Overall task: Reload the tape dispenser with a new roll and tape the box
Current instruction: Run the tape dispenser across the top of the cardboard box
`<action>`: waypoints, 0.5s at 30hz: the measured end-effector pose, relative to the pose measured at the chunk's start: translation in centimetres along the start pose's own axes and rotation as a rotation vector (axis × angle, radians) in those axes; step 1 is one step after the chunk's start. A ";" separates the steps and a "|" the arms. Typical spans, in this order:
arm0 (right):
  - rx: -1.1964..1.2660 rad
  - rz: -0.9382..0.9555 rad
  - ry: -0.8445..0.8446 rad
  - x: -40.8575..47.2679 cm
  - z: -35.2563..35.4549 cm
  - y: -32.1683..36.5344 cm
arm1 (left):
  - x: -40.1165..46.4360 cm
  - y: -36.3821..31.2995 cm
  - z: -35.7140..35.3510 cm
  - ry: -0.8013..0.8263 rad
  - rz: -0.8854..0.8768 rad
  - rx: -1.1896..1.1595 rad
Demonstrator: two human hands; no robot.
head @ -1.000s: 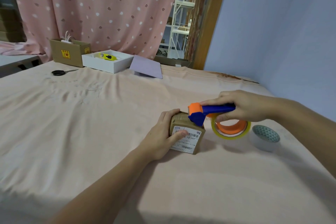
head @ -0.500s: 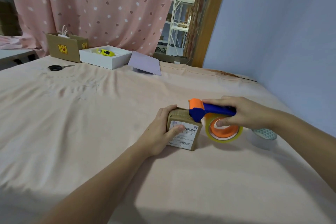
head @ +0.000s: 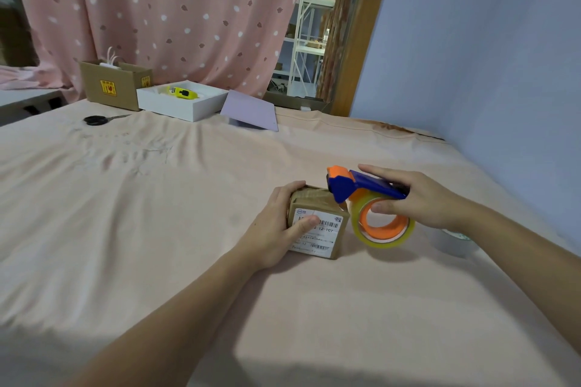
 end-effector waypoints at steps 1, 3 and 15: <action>0.027 -0.021 -0.014 0.0 0.0 -0.2 | 0.0 0.0 0.0 -0.002 -0.002 -0.001; 0.088 -0.065 -0.030 0.0 0.1 -0.6 | 0.0 0.0 0.0 -0.003 -0.005 -0.004; 0.030 0.004 0.020 -0.4 0.5 -0.5 | -0.2 -0.3 -0.1 0.028 -0.014 0.028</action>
Point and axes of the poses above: each hand's wrist, its own x-axis towards the middle knuckle, its own z-axis out of the back of the hand, y = z × x, the point moved 6 cm from there along x, towards the middle knuckle, and after that the axes turned 13 degrees about -y, right-handed, at the moved point
